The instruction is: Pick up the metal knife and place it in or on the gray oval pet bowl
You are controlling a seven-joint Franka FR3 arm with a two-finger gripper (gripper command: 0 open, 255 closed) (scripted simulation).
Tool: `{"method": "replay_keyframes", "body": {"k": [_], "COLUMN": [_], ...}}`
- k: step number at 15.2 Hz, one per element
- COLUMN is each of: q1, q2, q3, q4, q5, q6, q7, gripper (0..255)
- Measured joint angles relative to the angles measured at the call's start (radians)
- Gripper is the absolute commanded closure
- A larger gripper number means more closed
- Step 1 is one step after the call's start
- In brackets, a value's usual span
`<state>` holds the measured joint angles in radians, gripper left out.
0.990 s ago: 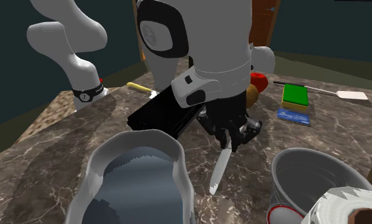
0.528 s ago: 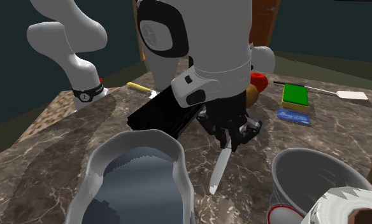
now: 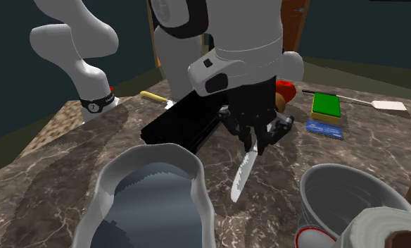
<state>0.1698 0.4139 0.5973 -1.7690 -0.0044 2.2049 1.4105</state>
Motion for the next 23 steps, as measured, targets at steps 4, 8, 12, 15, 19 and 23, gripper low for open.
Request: {"method": "replay_keyframes", "body": {"k": [4, 8, 12, 15, 19, 23], "q1": [-0.003, -0.010, -0.014, -0.013, -0.015, -0.013], "q2": [-0.021, -0.044, -0.063, -0.068, -0.083, -0.087], "q3": [0.007, 0.013, 0.018, 0.020, 0.024, 0.026], "q4": [0.028, 0.054, 0.083, 0.119, 0.156, 0.203], "q5": [0.010, 0.022, 0.031, 0.033, 0.039, 0.040], "q6": [-0.046, -0.093, -0.138, -0.177, -0.227, -0.277], "q7": [0.003, 0.001, 0.002, 0.006, 0.010, 0.016], "gripper": [255, 255, 255, 255, 255, 255]}}
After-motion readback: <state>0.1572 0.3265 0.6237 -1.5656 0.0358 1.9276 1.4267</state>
